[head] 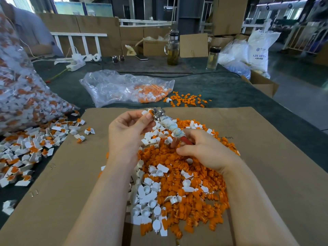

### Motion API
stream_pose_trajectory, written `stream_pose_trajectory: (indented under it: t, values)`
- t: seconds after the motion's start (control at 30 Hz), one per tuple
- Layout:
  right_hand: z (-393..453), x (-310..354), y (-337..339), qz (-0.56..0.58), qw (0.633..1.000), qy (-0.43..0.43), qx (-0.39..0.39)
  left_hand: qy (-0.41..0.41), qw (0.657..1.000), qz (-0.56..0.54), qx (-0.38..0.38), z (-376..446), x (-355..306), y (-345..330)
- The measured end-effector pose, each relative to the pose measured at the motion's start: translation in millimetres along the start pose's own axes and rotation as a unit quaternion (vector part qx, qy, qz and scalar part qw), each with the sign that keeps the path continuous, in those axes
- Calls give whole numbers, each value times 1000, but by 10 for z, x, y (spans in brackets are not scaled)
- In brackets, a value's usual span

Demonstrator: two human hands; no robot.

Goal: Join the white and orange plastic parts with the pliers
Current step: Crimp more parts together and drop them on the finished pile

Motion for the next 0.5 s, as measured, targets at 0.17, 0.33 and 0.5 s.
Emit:
stream_pose_trajectory:
  t: [0.17, 0.33, 0.5]
  values:
    - [-12, 80, -19, -27, 999, 29, -18, 6, 1000, -20, -5, 8, -2, 17]
    - [-11, 137, -19, -77, 996, 29, -37, 14, 1000, -25, -12, 4, 0, 33]
    - [-4, 146, -34, -78, 996, 25, -37, 43, 998, -32, -28, -7, 23, 34]
Point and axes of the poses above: each hand's wrist, its own z-axis towards the middle knuckle, its own y-axis out of the back of the hand, x = y × z, the point moved 5 cm from there along z, towards the middle knuckle, and after that the axes turned 12 degrees about -z, right-handed, at the moved point
